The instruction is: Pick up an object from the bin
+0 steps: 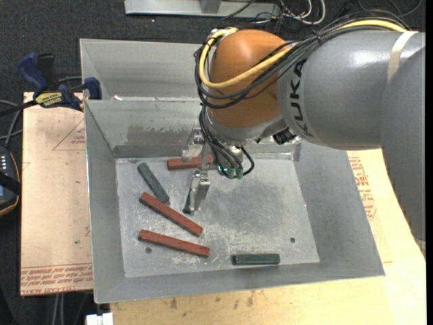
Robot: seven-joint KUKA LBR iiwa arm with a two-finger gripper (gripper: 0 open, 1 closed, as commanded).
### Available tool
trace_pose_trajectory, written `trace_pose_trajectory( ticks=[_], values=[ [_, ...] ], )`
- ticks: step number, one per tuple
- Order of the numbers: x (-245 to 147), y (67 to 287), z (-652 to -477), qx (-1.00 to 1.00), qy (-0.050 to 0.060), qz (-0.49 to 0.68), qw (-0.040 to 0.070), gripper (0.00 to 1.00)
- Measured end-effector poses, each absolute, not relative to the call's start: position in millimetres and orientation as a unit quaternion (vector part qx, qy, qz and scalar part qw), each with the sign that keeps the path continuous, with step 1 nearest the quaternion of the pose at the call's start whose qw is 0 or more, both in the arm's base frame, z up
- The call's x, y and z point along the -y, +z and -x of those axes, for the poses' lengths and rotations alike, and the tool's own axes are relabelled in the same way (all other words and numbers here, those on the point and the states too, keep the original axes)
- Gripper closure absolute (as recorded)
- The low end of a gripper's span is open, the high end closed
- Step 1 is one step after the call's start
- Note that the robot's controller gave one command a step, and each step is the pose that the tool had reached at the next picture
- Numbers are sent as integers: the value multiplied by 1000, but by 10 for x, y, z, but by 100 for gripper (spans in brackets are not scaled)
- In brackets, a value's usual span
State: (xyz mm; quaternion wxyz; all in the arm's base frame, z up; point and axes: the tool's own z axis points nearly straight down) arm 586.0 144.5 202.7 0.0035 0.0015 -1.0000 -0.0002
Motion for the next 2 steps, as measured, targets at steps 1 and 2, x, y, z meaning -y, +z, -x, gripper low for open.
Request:
trace_pose_trajectory(
  ticks=[1, 2],
  values=[
    [-1436, 2076, -5877, 1000, -1, 0, 0, 0],
    [-1501, 1400, -5513, 999, -1, 44, -1, 0]
  ],
)
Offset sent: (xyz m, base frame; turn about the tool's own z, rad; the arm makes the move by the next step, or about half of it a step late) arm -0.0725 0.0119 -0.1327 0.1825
